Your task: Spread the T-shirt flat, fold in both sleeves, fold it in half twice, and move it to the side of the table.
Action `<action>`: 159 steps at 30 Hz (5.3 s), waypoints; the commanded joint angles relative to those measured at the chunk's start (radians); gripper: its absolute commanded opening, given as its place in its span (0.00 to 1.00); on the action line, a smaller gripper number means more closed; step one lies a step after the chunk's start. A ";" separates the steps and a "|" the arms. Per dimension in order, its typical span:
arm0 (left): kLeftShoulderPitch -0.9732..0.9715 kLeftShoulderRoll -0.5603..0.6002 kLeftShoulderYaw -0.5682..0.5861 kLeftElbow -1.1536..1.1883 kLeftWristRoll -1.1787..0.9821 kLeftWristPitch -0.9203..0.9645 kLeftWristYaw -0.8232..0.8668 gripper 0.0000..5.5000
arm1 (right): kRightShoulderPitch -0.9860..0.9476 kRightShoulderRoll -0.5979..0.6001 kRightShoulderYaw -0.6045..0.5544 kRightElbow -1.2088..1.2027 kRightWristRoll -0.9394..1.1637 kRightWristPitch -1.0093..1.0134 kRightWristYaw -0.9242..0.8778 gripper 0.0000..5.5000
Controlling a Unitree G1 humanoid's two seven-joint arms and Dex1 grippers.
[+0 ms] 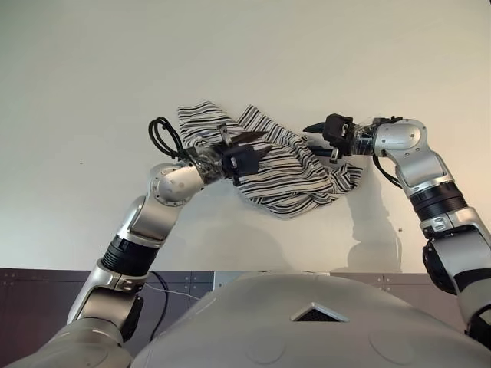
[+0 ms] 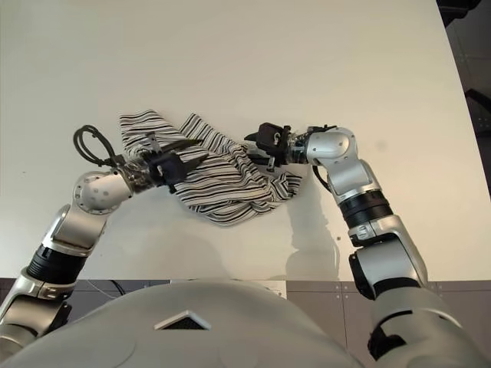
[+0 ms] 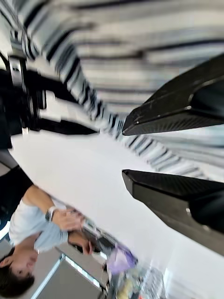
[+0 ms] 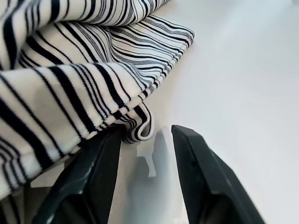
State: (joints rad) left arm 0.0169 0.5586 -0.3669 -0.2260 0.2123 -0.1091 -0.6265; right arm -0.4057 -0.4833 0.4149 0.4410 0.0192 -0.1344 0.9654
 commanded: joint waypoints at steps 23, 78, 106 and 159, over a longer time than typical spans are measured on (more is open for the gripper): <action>0.082 0.127 -0.020 0.046 0.030 -0.058 -0.152 0.25 | -0.334 0.190 0.023 0.594 -0.221 -0.193 -0.090 0.35; 0.103 0.063 0.070 0.120 0.087 -0.089 0.023 0.24 | 0.406 -0.424 -0.071 -0.060 -0.084 -0.374 0.251 0.09; 0.098 0.008 0.147 0.194 0.030 -0.098 0.132 0.24 | -0.029 -0.450 -0.052 0.137 0.205 0.285 0.153 0.03; 0.068 0.020 0.106 0.120 0.070 -0.049 0.038 0.24 | 0.042 -0.340 -0.148 0.253 -0.271 -0.547 -0.054 0.25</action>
State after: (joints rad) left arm 0.1023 0.5686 -0.2623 -0.0952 0.2806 -0.1654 -0.5795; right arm -0.3410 -0.8279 0.2542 0.6645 -0.2271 -0.6708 0.9218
